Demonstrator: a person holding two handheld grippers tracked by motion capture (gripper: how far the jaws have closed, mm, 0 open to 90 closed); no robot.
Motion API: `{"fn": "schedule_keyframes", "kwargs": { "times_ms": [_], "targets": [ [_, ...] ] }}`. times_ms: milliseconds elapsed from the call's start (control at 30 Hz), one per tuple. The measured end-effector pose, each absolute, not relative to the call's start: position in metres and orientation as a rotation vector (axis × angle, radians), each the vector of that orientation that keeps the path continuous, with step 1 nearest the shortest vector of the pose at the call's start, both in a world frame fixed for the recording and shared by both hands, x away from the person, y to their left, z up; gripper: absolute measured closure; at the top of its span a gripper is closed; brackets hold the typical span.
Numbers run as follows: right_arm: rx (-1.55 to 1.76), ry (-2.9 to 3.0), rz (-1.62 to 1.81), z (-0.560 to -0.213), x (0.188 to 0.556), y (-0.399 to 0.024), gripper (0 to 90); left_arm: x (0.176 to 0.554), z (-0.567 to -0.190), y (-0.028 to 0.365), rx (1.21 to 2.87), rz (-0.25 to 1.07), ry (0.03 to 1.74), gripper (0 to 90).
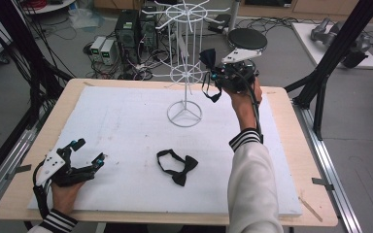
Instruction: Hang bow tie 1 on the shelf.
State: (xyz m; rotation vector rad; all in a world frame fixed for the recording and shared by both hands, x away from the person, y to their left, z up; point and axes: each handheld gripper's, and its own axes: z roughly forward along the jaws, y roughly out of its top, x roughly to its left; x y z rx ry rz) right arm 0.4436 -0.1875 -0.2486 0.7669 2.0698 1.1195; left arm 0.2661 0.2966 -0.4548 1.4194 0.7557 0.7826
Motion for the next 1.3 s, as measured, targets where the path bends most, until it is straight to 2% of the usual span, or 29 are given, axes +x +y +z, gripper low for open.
{"fn": "schedule_keyframes", "kwargs": {
  "times_ms": [367,767,1067,1200,1300],
  "targets": [
    [0.764,2.067,1.1,-0.251,0.446,-0.183,72.6,0.266,-0.455,0.296,1.423,0.787,0.755,11.6],
    [0.767,2.036,1.096,-0.249,0.443,-0.185,57.1,0.266,-0.455,0.297,1.423,0.785,0.754,11.6],
    [0.885,1.943,1.227,-0.244,0.436,-0.192,19.1,0.266,-0.455,0.297,1.425,0.789,0.753,11.6],
    [0.923,1.943,1.303,-0.241,0.424,-0.2,12.1,0.266,-0.455,0.297,1.423,0.789,0.753,11.6],
    [0.912,1.921,1.37,-0.242,0.409,-0.21,12.1,0.265,-0.455,0.296,1.421,0.792,0.753,11.6]
  ]
}}
